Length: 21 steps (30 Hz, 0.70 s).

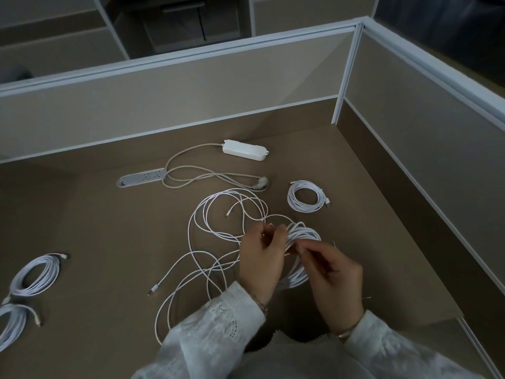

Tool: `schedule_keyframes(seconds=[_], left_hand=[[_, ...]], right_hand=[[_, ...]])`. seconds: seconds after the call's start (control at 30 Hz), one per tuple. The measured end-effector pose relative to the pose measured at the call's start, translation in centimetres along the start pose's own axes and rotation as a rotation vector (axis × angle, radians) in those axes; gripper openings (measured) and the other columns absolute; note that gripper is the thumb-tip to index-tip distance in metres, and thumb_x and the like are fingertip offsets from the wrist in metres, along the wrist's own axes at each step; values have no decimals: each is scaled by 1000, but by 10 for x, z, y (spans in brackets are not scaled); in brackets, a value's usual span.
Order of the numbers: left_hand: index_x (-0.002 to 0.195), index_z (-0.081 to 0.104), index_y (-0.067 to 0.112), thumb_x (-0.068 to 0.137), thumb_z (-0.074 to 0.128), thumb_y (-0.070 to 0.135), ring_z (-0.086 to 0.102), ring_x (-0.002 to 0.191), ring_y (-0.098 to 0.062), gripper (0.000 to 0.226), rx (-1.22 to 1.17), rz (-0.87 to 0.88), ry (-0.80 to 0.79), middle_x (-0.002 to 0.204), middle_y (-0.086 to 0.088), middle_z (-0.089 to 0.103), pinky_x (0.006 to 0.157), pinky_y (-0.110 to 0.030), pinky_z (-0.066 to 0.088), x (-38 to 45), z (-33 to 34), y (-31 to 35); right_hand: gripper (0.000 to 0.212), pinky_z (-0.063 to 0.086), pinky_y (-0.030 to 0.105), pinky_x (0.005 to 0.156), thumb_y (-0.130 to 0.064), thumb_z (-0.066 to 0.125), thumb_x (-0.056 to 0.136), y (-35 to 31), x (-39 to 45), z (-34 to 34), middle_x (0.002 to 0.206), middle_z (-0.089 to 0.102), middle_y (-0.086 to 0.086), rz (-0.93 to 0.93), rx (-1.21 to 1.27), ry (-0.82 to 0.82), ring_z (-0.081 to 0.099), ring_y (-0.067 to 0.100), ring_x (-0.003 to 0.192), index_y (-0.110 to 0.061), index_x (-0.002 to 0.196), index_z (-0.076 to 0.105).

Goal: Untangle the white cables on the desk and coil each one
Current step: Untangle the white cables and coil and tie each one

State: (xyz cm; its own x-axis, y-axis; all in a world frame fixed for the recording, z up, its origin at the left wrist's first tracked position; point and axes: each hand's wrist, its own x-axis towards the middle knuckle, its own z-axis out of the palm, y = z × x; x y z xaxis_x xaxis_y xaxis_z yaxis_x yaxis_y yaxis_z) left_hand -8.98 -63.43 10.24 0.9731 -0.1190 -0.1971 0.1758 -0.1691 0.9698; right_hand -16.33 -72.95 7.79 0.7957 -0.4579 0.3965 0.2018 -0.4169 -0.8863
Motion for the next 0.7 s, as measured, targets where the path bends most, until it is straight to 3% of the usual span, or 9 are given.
schedule_keyframes(seconds=[0.1,0.2,0.27,0.43,0.53,0.7], left_hand=[[69,57,15,85,67,30,49,48,-19,24,25,6,18,54,0,53,49,-34,40,-1,0,1],[92,60,12,88,67,19,51,45,-16,10,-39,-29,2,67,-7,62,41,-26,41,-2,-2,6],[100,59,13,89,67,16,49,40,-15,14,-92,-26,-25,70,-9,64,38,-23,39,-2,-3,10],[83,73,5,89,67,13,49,35,-14,11,13,128,-60,55,-7,64,40,-21,40,0,-9,11],[80,77,9,87,68,10,47,36,-1,11,111,196,-169,43,9,57,46,-14,37,0,-15,16],[69,71,7,90,64,12,42,36,-8,23,204,110,-398,39,-1,46,48,-18,36,8,-28,24]], right_hand=[[14,54,21,80,-24,66,87,0,-1,1,96,71,-13,42,47,12,67,3,91,-21,100,70],[13,54,23,81,-19,67,87,1,-1,0,96,72,-11,39,65,19,68,5,91,-19,99,71],[13,55,24,80,-17,68,86,1,1,-1,95,72,-10,38,66,12,68,5,90,-19,99,71],[16,53,22,72,-24,61,86,-5,13,-8,93,68,-14,-71,-30,-78,65,2,83,-23,99,70],[17,47,19,64,-24,64,85,-5,28,-15,89,59,-4,-175,-163,-156,58,7,76,-18,96,75],[14,51,23,81,-23,66,81,-8,50,-24,97,66,-4,-119,0,-323,64,10,92,-14,89,74]])
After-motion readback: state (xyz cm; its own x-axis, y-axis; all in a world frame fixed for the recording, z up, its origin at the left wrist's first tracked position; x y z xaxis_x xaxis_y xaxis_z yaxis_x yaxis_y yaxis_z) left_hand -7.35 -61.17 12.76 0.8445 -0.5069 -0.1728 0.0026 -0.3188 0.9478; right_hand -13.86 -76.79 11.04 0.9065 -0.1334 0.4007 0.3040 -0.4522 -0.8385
